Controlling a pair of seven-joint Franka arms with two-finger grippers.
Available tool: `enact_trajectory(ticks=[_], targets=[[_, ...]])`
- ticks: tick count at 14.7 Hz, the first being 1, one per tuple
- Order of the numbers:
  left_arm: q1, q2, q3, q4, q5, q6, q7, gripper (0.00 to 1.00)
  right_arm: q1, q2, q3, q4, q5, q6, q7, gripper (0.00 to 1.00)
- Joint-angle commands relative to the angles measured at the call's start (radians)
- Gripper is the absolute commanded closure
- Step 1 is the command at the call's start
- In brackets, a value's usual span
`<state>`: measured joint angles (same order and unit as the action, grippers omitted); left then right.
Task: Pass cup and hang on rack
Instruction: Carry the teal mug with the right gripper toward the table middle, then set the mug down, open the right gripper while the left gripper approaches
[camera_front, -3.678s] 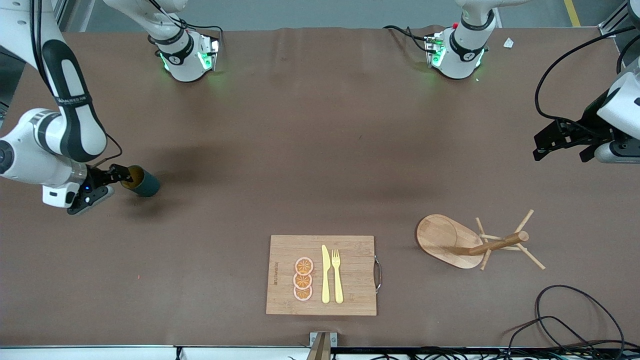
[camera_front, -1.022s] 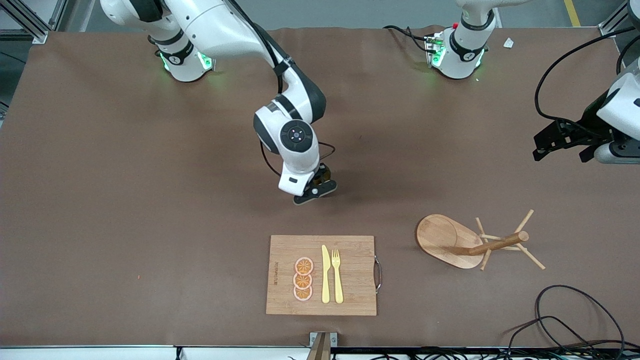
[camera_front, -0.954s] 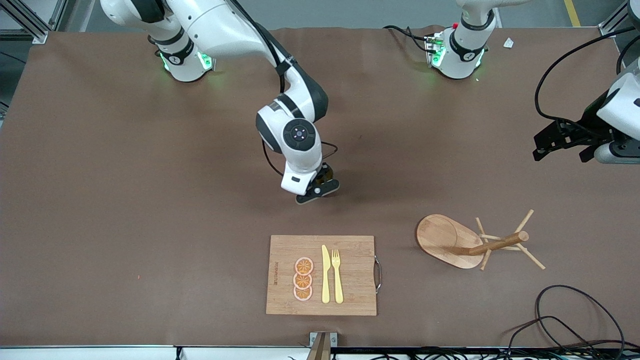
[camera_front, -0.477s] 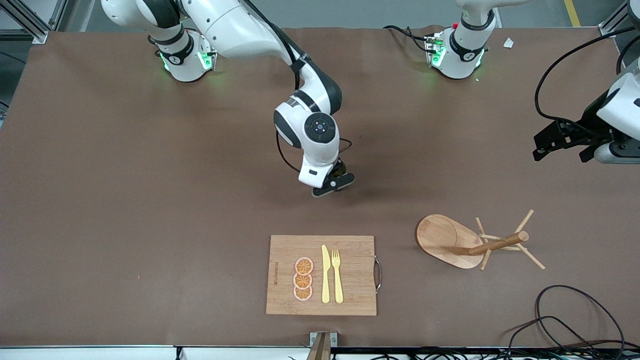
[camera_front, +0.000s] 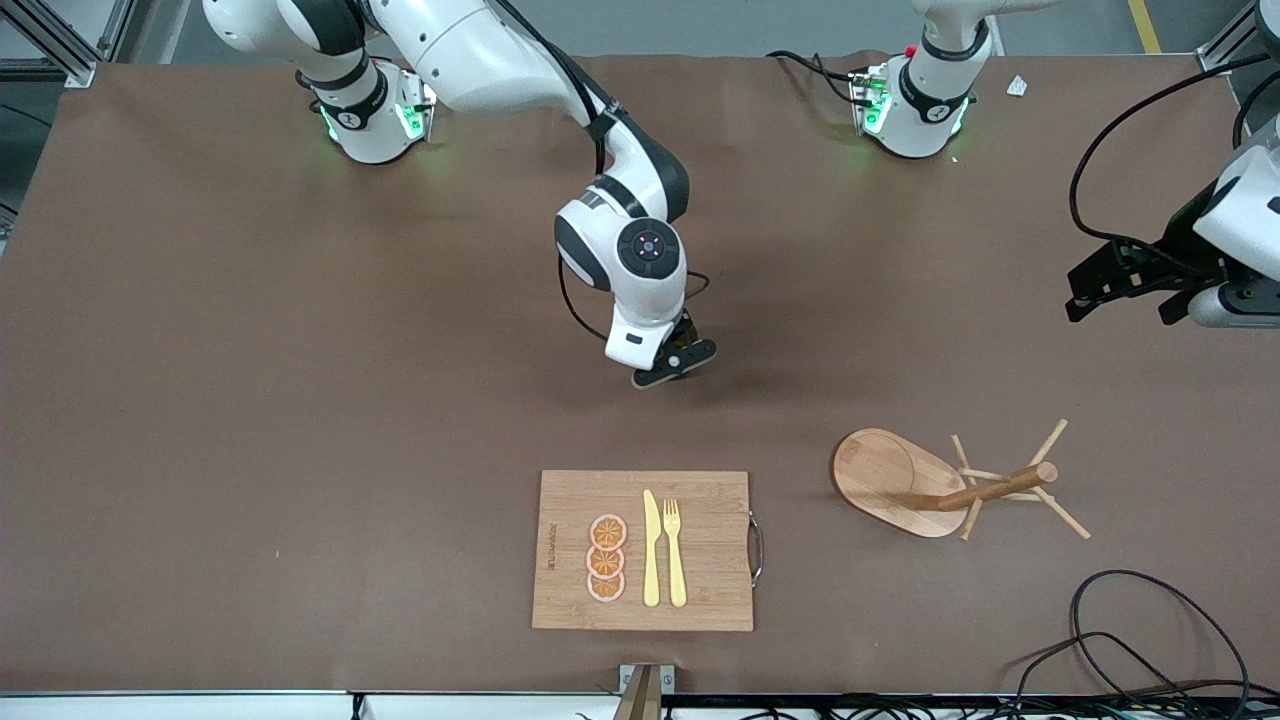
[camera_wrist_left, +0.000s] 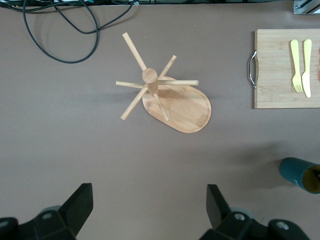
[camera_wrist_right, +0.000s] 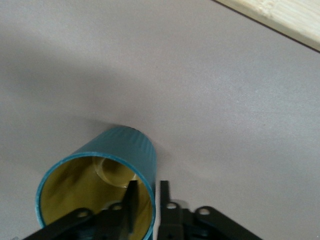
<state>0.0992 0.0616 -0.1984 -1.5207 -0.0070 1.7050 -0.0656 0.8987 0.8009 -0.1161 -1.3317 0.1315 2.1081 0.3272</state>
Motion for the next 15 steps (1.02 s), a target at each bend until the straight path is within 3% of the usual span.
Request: enact_trajectory(ticks=[1, 3, 7, 12, 15], targets=[[0.002, 0.004, -0.001, 0.016, -0.001, -0.016, 0.012, 0.00, 0.006, -0.003, -0.010, 0.034, 0.008, -0.022, 0.013, 0.00], [0.002, 0.004, -0.001, 0.017, -0.001, -0.016, 0.012, 0.00, -0.004, -0.032, -0.005, 0.035, 0.013, -0.054, 0.012, 0.00], [0.002, 0.006, -0.001, 0.019, -0.001, -0.019, 0.013, 0.00, -0.087, -0.150, -0.016, 0.023, 0.117, -0.182, 0.009, 0.00], [-0.010, 0.032, -0.010, 0.011, -0.014, -0.073, 0.001, 0.00, -0.360, -0.285, -0.051, 0.022, 0.100, -0.508, -0.017, 0.00], [-0.015, 0.027, -0.050, 0.011, -0.016, -0.094, -0.061, 0.00, -0.507, -0.340, -0.053, 0.013, 0.002, -0.605, -0.215, 0.00]])
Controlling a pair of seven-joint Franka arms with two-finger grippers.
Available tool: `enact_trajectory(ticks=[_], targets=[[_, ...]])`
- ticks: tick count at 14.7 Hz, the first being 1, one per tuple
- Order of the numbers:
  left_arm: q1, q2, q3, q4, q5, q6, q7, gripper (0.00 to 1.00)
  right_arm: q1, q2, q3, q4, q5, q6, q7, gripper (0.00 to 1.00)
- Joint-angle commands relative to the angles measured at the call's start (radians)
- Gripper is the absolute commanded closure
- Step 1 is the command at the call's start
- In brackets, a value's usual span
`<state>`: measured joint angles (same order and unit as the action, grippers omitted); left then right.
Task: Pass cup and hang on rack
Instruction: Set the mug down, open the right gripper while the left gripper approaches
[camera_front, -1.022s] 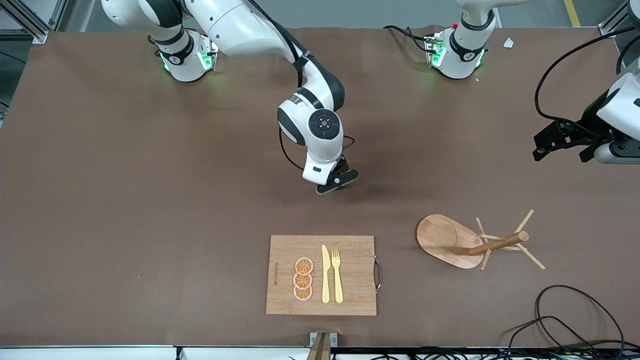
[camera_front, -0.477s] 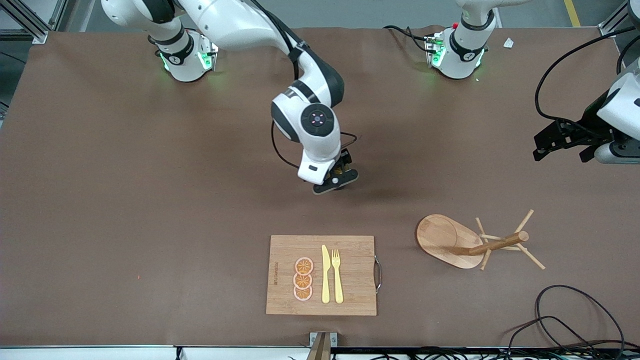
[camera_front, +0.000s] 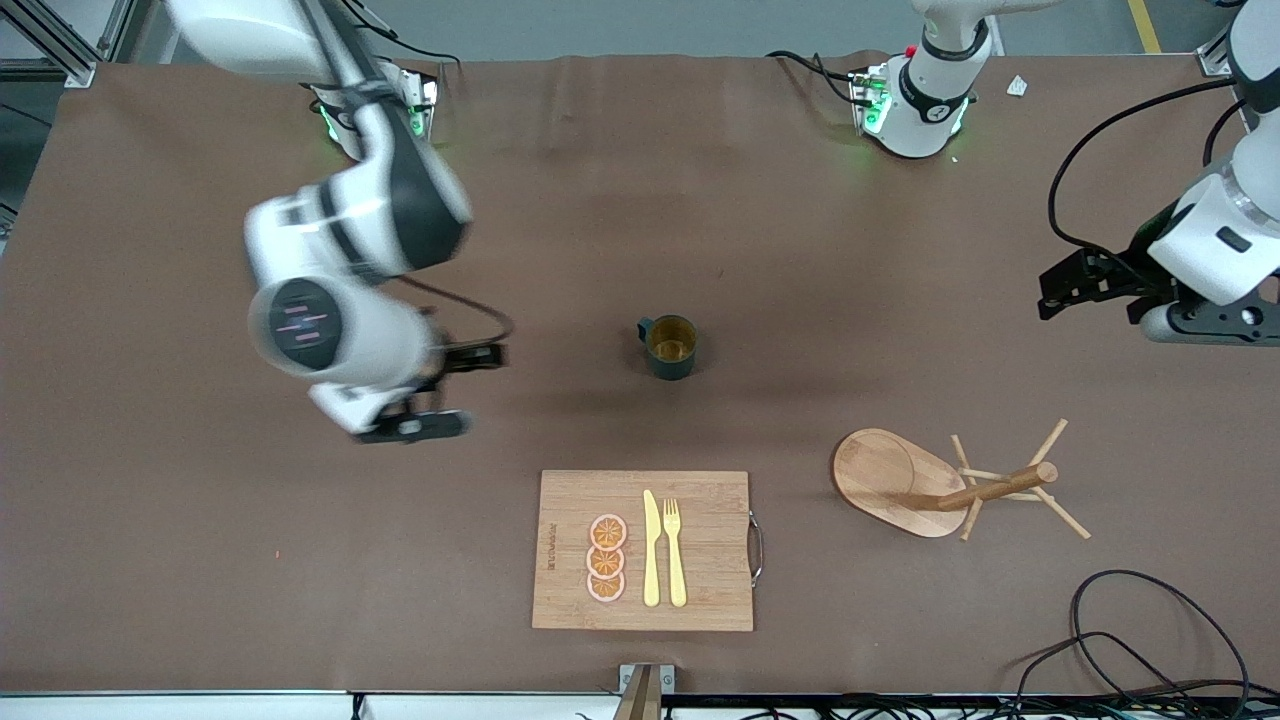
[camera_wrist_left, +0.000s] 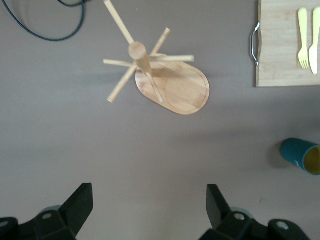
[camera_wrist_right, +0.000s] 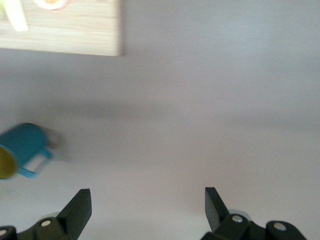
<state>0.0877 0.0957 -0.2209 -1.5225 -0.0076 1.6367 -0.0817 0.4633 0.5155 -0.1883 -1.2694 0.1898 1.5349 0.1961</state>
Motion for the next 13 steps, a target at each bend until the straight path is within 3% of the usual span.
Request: enact_trajectory(ticks=[1, 6, 8, 11, 13], targets=[[-0.003, -0.008, -0.040, 0.013, -0.015, -0.026, -0.096, 0.00, -0.109, -0.073, 0.018, -0.064, -0.081, -0.033, -0.130, 0.00], [-0.005, -0.002, -0.153, 0.013, -0.014, -0.018, -0.341, 0.00, -0.250, -0.185, 0.018, -0.165, -0.208, -0.018, -0.182, 0.00], [-0.014, 0.002, -0.193, 0.013, -0.012, -0.006, -0.403, 0.00, -0.294, -0.224, 0.018, -0.185, -0.216, -0.025, -0.184, 0.00], [-0.094, 0.032, -0.219, 0.018, 0.015, 0.037, -0.585, 0.00, -0.331, -0.305, 0.020, -0.267, -0.216, -0.018, -0.184, 0.00], [-0.181, 0.058, -0.219, 0.019, 0.110, 0.051, -0.718, 0.00, -0.331, -0.363, 0.020, -0.332, -0.217, -0.006, -0.182, 0.00]])
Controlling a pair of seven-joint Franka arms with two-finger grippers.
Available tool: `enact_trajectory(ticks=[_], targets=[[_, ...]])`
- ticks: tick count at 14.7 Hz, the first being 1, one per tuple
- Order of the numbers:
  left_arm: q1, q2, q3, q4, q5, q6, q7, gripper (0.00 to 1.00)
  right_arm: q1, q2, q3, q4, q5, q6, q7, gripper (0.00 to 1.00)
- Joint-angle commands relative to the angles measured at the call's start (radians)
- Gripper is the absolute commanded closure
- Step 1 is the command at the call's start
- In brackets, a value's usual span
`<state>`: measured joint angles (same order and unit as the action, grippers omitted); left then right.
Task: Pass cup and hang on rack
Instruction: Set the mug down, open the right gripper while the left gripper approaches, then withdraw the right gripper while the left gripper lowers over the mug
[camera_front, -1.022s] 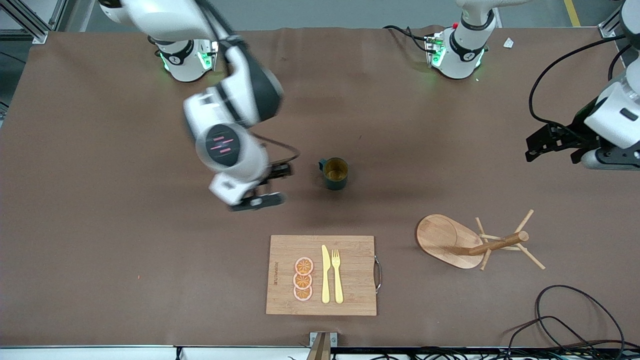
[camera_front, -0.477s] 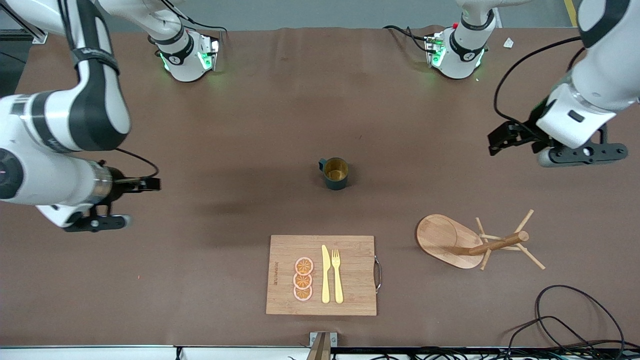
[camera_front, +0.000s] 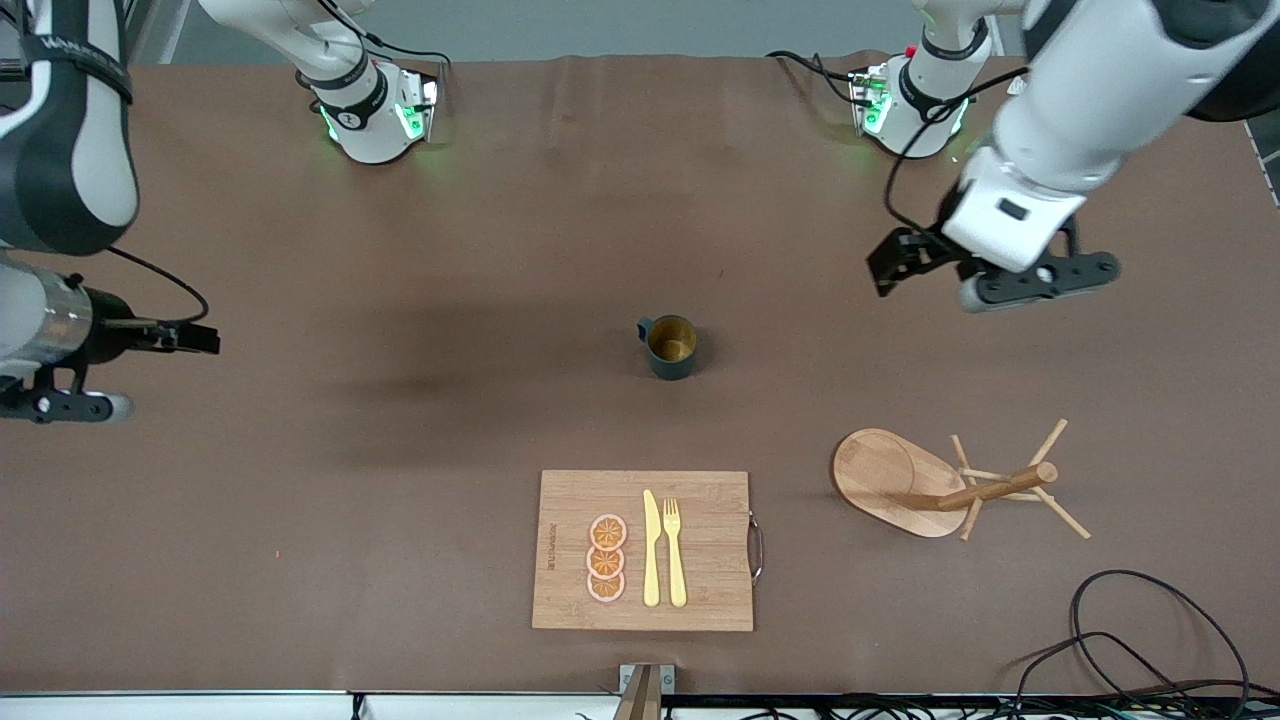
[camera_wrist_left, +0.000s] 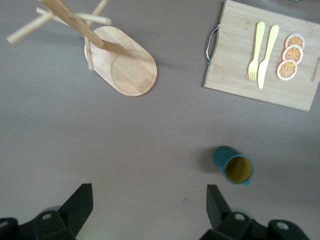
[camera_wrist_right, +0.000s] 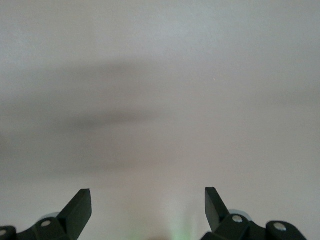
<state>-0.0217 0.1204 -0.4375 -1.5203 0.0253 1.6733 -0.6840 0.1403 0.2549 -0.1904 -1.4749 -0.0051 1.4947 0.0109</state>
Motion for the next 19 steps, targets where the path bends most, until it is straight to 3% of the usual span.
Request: enact_trajectory(ticks=[1, 6, 8, 11, 15, 19], targets=[[-0.130, 0.056, -0.003, 0.020, 0.132, 0.014, -0.196, 0.00, -0.010, -0.120, 0.022, -0.145, -0.022, 0.039, 0.003, 0.00], [-0.308, 0.183, -0.001, 0.089, 0.270, 0.016, -0.529, 0.00, -0.122, -0.174, 0.135, -0.163, -0.022, 0.039, 0.003, 0.00], [-0.375, 0.228, -0.001, 0.103, 0.370, 0.017, -0.709, 0.00, -0.134, -0.190, 0.147, -0.163, -0.021, 0.036, 0.006, 0.00], [-0.492, 0.313, 0.002, 0.130, 0.514, 0.016, -0.937, 0.00, -0.206, -0.218, 0.233, -0.162, -0.021, 0.033, 0.006, 0.00], [-0.628, 0.438, 0.010, 0.141, 0.655, 0.016, -1.149, 0.00, -0.197, -0.235, 0.229, -0.153, -0.021, 0.022, 0.006, 0.00], [-0.721, 0.567, 0.013, 0.144, 0.774, 0.016, -1.327, 0.00, -0.127, -0.253, 0.144, -0.148, -0.018, 0.007, 0.004, 0.00]])
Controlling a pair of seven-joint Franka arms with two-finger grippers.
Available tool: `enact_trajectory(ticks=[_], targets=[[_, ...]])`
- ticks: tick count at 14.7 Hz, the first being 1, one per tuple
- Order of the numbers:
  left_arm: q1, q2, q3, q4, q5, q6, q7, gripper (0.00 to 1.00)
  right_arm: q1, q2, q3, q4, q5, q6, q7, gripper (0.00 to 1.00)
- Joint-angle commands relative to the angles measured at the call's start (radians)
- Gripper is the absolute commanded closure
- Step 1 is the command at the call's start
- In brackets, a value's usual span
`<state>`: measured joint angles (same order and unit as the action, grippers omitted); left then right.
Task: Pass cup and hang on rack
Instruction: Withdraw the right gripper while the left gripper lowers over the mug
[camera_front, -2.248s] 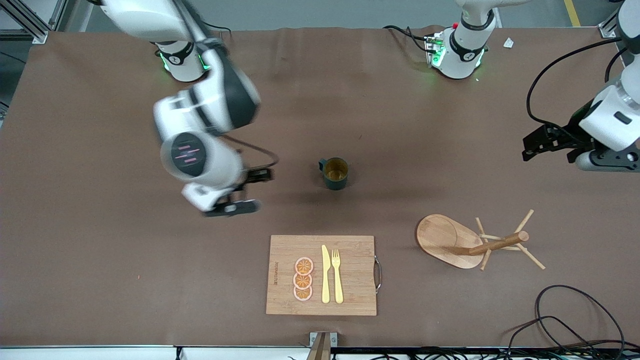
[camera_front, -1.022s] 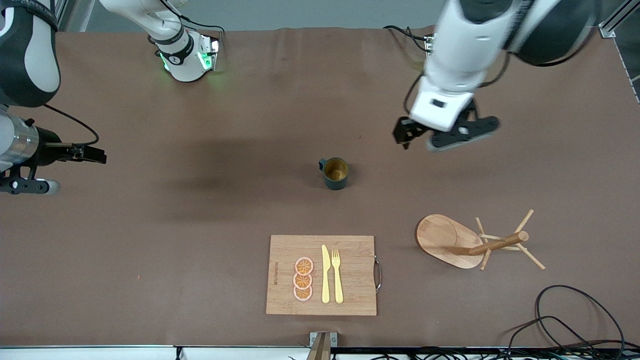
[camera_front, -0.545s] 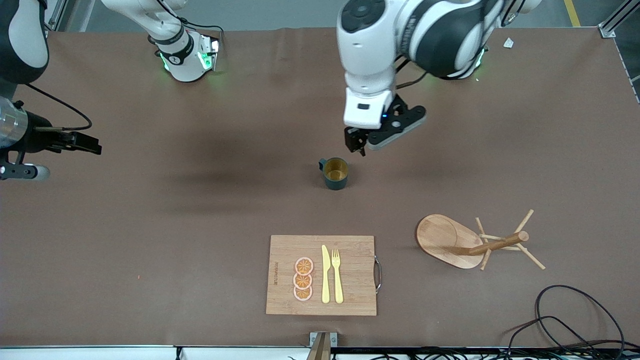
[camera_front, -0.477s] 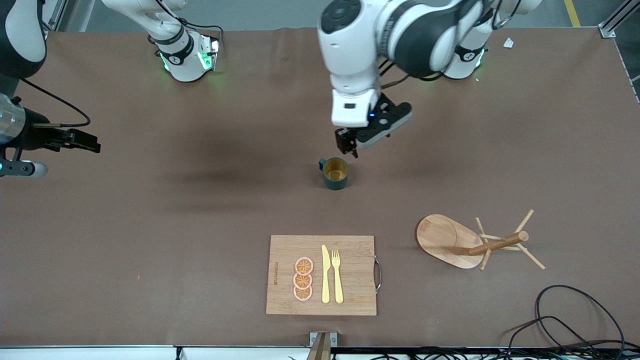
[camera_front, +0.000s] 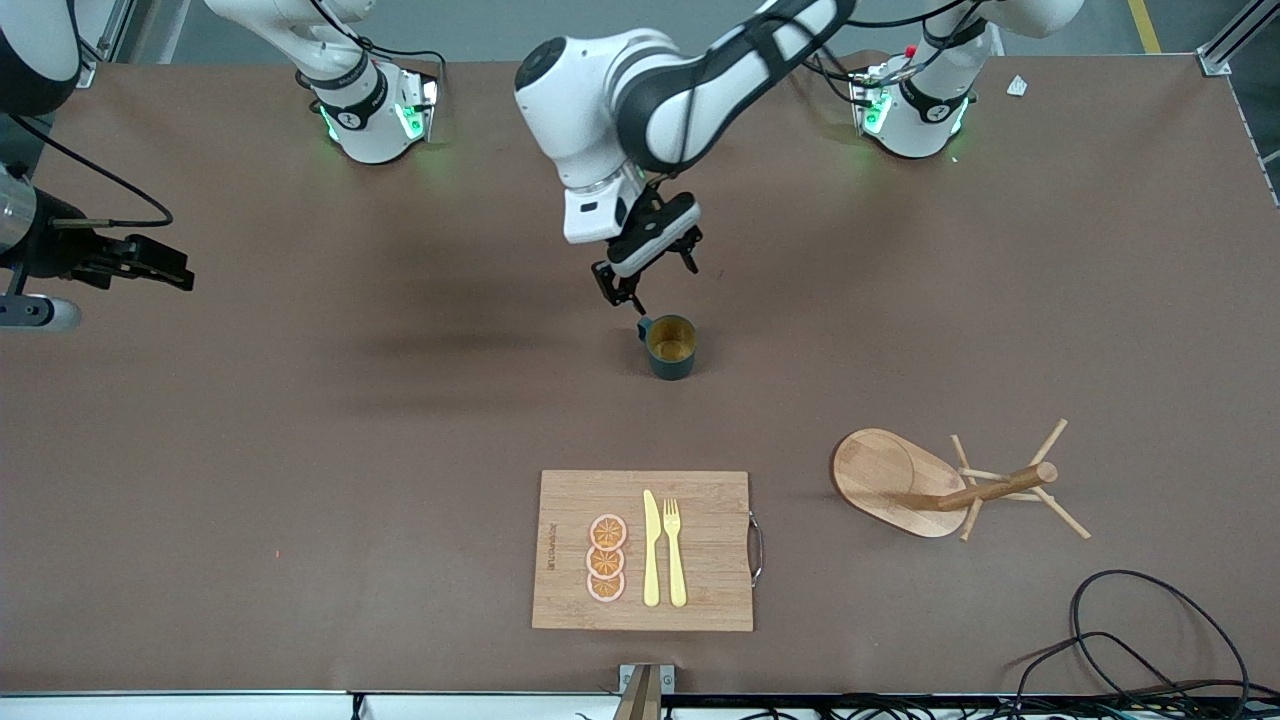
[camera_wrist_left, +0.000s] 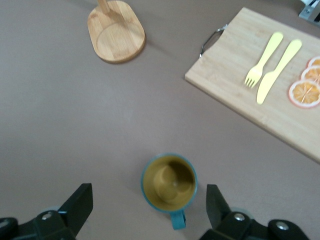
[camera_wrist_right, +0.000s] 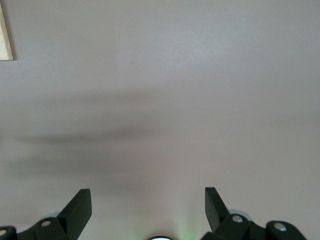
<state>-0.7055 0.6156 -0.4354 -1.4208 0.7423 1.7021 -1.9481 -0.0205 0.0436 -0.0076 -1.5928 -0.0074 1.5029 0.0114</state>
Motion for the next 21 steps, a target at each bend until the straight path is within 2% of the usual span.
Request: enact_trajectory(ticks=[1, 5, 7, 13, 16, 20, 21], targets=[[-0.052, 0.102, 0.010, 0.045, 0.087, -0.013, -0.104, 0.00, 0.036, -0.045, -0.038, -0.030, -0.016, -0.003, 0.004, 0.00], [-0.124, 0.223, 0.038, 0.062, 0.178, -0.012, -0.245, 0.00, 0.031, -0.042, -0.037, -0.006, -0.017, -0.004, 0.004, 0.00], [-0.178, 0.271, 0.087, 0.086, 0.187, -0.003, -0.284, 0.00, 0.031, -0.042, -0.035, 0.007, -0.016, -0.006, 0.005, 0.00], [-0.267, 0.326, 0.216, 0.089, 0.189, 0.076, -0.328, 0.00, 0.024, -0.034, -0.038, 0.085, 0.000, -0.053, 0.004, 0.00], [-0.266, 0.335, 0.221, 0.091, 0.192, 0.103, -0.328, 0.00, 0.024, -0.030, -0.040, 0.151, 0.000, -0.121, 0.004, 0.00], [-0.266, 0.348, 0.221, 0.091, 0.203, 0.113, -0.330, 0.02, 0.027, -0.031, -0.038, 0.151, 0.001, -0.133, 0.004, 0.00], [-0.266, 0.349, 0.221, 0.091, 0.203, 0.113, -0.330, 0.04, 0.028, -0.031, -0.037, 0.151, 0.001, -0.171, 0.005, 0.00]])
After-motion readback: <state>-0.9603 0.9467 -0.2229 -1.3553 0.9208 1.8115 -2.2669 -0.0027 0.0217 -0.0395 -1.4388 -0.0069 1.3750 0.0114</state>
